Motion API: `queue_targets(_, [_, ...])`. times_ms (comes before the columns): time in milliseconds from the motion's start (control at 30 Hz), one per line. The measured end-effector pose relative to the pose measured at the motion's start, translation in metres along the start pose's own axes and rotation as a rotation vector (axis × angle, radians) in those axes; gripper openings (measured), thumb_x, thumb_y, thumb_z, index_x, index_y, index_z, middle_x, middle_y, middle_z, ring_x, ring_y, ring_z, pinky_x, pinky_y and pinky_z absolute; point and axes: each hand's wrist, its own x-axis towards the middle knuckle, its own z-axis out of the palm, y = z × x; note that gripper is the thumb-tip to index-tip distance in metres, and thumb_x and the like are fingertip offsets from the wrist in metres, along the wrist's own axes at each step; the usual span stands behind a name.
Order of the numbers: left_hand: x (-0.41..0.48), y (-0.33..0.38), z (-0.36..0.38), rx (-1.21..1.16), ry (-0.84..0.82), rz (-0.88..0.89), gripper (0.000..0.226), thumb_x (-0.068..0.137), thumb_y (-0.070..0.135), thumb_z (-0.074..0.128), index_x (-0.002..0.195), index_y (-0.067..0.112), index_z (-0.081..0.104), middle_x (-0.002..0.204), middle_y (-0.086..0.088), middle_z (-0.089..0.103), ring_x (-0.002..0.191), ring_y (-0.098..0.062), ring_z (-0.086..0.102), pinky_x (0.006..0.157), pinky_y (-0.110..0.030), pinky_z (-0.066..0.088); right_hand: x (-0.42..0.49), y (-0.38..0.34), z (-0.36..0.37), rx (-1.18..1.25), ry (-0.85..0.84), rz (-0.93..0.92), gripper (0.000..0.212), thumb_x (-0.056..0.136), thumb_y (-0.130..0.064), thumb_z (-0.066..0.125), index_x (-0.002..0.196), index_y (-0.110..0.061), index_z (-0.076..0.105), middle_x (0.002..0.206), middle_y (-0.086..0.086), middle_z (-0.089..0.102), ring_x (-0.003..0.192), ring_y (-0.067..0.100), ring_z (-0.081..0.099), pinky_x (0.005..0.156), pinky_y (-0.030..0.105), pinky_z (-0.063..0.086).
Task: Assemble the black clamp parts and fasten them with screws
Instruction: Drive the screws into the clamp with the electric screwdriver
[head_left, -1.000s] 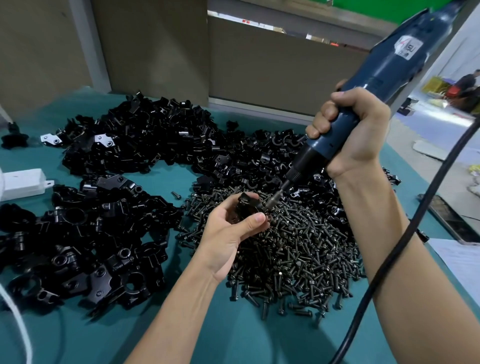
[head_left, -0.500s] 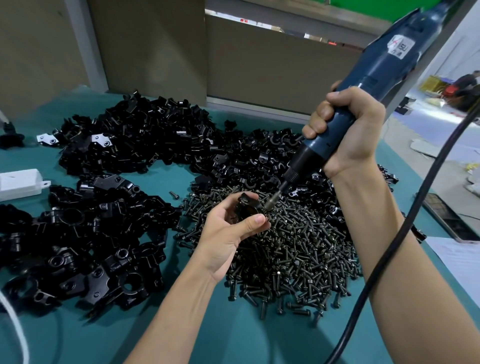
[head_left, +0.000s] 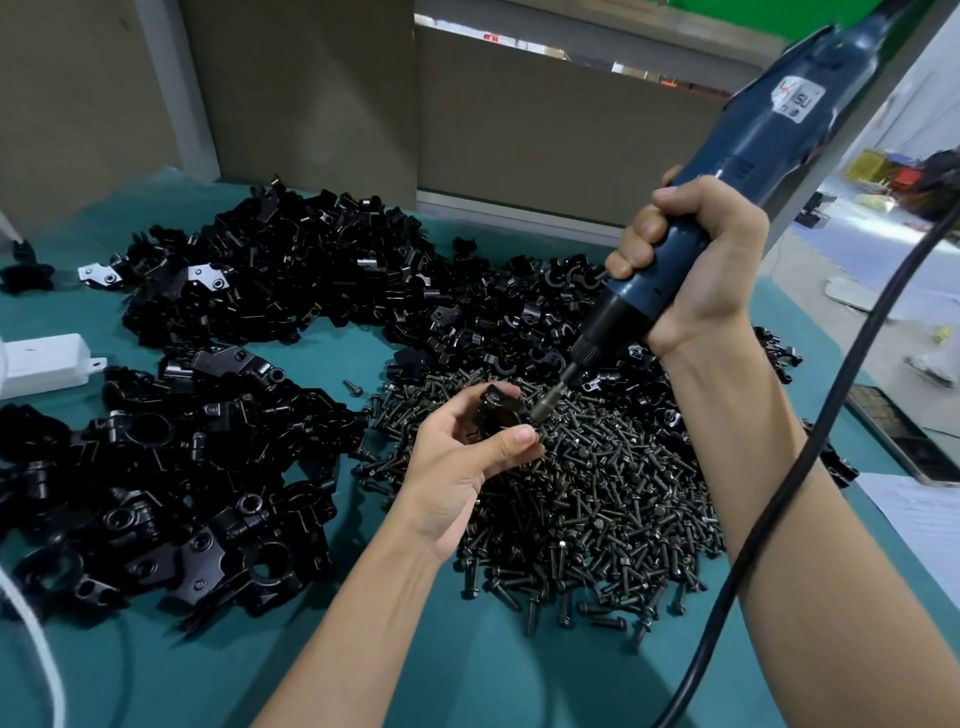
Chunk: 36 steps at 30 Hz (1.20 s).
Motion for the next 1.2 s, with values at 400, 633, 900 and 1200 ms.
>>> queue_targets(400, [0.001, 0.000, -0.002, -0.014, -0.002, 0.011, 0.041, 0.055, 0.014, 0.088, 0.094, 0.019, 0.077, 0.087, -0.005, 0.073, 0.079, -0.021, 0.071, 0.077, -0.030, 0.059, 0.001, 0.004, 0.001, 0.004, -0.012, -0.001, 0.013, 0.080, -0.002, 0.046, 0.078, -0.015, 0.045, 0.052, -0.002, 0.043, 0.040, 0.013, 0.037, 0.044, 0.020, 0.036])
queue_targets(633, [0.002, 0.000, -0.004, -0.016, 0.001, 0.018, 0.041, 0.054, 0.014, 0.088, 0.093, 0.019, 0.077, 0.088, -0.005, 0.073, 0.080, -0.021, 0.071, 0.078, -0.031, 0.059, 0.003, 0.007, -0.002, -0.001, 0.005, 0.015, 0.013, 0.072, -0.006, 0.050, 0.075, -0.016, 0.044, 0.052, -0.002, 0.042, 0.040, 0.013, 0.037, 0.044, 0.021, 0.036])
queue_targets(900, [0.003, -0.001, -0.006, -0.015, 0.005, 0.030, 0.041, 0.055, 0.015, 0.088, 0.095, 0.020, 0.077, 0.088, -0.005, 0.073, 0.081, -0.021, 0.072, 0.079, -0.030, 0.059, 0.005, 0.009, -0.001, 0.007, 0.012, 0.019, 0.015, 0.069, -0.007, 0.053, 0.077, -0.015, 0.044, 0.052, -0.001, 0.042, 0.040, 0.014, 0.036, 0.044, 0.022, 0.036])
queue_targets(1200, [0.005, -0.002, -0.009, -0.061, 0.019, 0.031, 0.053, 0.057, 0.017, 0.087, 0.106, 0.009, 0.068, 0.090, -0.007, 0.073, 0.077, -0.021, 0.072, 0.077, -0.030, 0.059, 0.007, 0.011, 0.006, 0.021, -0.001, 0.037, 0.017, 0.067, -0.006, 0.053, 0.078, -0.015, 0.044, 0.052, -0.001, 0.042, 0.039, 0.014, 0.036, 0.044, 0.021, 0.036])
